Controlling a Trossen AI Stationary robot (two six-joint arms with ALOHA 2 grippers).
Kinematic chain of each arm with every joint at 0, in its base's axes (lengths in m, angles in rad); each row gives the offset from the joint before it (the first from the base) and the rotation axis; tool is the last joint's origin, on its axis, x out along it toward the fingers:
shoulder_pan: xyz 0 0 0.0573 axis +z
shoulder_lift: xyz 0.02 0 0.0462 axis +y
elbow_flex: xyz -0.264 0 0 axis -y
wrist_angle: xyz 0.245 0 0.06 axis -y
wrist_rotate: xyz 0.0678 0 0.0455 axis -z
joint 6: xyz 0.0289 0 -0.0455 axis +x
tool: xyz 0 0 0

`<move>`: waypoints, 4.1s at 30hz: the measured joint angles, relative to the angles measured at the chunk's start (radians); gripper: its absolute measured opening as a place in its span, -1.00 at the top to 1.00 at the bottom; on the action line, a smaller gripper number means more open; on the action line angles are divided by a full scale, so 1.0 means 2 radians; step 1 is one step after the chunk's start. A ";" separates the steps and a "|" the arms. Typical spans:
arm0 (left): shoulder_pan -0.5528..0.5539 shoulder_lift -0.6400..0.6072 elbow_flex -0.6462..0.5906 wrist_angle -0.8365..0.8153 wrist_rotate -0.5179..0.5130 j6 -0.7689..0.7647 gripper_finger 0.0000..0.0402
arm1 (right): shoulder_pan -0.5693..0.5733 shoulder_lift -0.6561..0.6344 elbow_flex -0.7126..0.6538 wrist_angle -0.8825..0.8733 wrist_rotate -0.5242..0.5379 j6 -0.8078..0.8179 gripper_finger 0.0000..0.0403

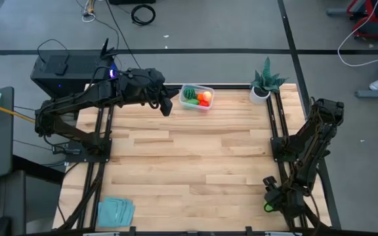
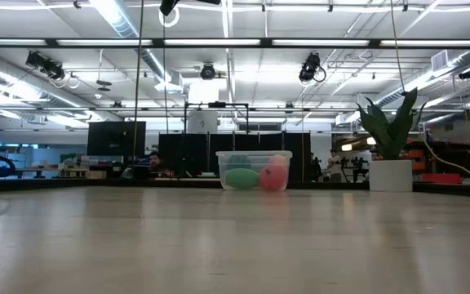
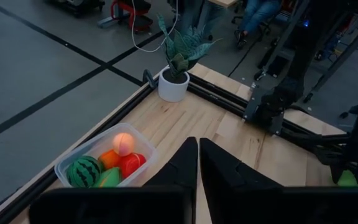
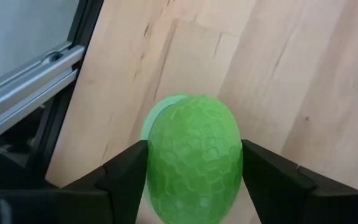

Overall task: Pick and placing Produce into tupperware
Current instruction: Put the green cabbage into the transparent container

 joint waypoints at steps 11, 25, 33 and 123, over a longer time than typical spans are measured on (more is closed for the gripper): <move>0.000 0.000 0.000 0.000 0.000 0.001 0.90 | -0.026 0.000 0.000 0.001 -0.001 0.054 -0.09; 0.000 0.000 0.000 0.000 0.000 0.001 0.96 | -0.097 0.000 0.000 0.002 0.000 0.079 -0.08; 0.000 0.000 0.000 0.000 0.000 0.002 0.88 | -0.158 0.000 0.001 0.002 0.001 0.086 -0.09; 0.011 0.000 0.000 0.021 0.000 0.002 0.85 | -0.847 0.197 0.287 0.132 0.060 -0.376 -0.22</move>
